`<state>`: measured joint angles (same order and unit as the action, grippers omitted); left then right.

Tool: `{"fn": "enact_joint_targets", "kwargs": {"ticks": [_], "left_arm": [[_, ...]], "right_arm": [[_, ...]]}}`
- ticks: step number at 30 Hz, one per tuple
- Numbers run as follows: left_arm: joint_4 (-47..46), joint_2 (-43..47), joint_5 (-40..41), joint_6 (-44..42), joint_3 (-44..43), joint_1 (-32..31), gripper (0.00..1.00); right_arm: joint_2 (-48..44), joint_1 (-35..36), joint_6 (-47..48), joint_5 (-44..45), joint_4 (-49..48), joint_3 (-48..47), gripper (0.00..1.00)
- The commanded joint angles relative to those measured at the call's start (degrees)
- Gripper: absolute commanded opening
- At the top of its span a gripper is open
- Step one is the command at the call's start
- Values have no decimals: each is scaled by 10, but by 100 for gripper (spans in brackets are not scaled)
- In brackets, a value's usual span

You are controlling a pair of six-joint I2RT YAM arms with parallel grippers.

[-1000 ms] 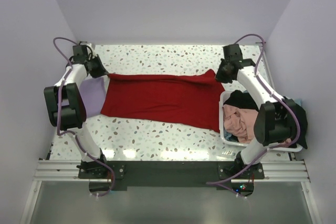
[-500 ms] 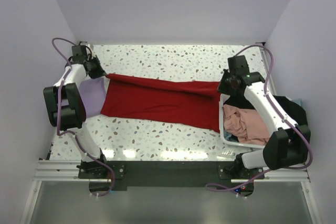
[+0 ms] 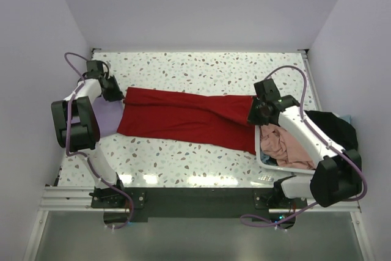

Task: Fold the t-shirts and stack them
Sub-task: Fold the tshirt

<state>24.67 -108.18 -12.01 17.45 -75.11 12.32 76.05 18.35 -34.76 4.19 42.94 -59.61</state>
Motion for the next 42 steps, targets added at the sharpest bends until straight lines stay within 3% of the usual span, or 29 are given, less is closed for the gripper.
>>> {"fn": "enact_joint_targets", "kwargs": {"ticks": [1, 4, 11, 14, 15, 18, 19, 26, 35, 42], "left_arm": [[4, 28, 30, -7, 8, 7, 26], [-4, 49, 43, -6, 21, 7, 40], [-31, 85, 16, 0, 44, -15, 42], [-44, 96, 13, -3, 45, -50, 42], [-46, 97, 9, 1, 46, -58, 42], [-63, 97, -12, 16, 46, -81, 42], [-67, 92, -16, 20, 46, -87, 42], [-95, 53, -56, 42, 37, -91, 42], [-117, -4, -82, 58, 10, -90, 41], [-111, -30, -84, 59, -9, -91, 41]], "right_arm": [[-20, 11, -7, 27, 12, 20, 0], [-23, 16, -9, 28, 13, 43, 0], [-16, 34, -15, 23, 7, 64, 1], [-11, 43, -15, 22, 14, 54, 32], [-11, 46, -15, 25, 19, 50, 48], [-6, 49, -14, 23, 16, 32, 69], [-5, 50, -12, 20, 13, 27, 71], [70, 49, -3, 8, -39, -44, 64], [251, 48, 7, 35, -108, -166, 59], [341, 35, 7, 41, -125, -216, 57]]}}
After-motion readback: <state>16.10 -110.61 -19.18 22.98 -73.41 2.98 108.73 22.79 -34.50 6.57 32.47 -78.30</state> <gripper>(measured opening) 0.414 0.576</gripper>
